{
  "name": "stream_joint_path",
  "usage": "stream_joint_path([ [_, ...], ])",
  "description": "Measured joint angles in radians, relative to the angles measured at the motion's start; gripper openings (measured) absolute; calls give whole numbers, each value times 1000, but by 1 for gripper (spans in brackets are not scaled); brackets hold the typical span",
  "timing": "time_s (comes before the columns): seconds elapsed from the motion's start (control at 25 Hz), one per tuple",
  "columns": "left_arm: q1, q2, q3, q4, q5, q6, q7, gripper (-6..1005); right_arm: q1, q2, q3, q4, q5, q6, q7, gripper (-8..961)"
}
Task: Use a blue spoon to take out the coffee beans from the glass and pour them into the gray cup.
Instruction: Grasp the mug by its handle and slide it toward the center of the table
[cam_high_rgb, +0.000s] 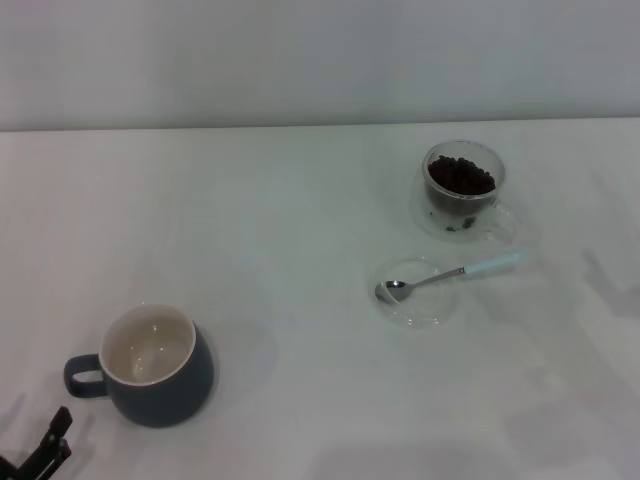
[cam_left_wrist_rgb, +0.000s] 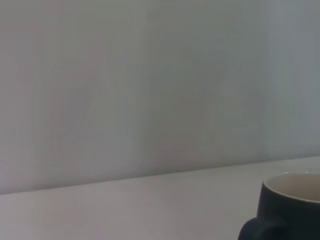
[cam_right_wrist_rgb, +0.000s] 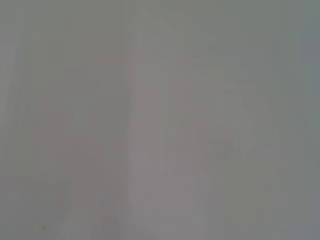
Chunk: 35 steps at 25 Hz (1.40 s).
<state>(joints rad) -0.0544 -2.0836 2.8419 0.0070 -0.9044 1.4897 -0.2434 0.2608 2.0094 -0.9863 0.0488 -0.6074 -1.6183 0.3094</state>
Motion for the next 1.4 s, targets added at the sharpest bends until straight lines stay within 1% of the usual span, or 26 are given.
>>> stream_joint_path([
  [0.36,-53,-1,-8,5,-8,-60,0,888,1,0,0,-16,1,7,2,873],
  [0.68,-85,2,-9,25,-8,-105,1,884,7,0,0,-25,2,26,5,872],
  [1.24,-111,-1,-6,27,-21,-128,19,874,11,2,0,-35,2,28,5,872],
  [1.4,-112,-1,-8,50,-22,-133,37,716,12,2,0,-35,2,28,5,872],
])
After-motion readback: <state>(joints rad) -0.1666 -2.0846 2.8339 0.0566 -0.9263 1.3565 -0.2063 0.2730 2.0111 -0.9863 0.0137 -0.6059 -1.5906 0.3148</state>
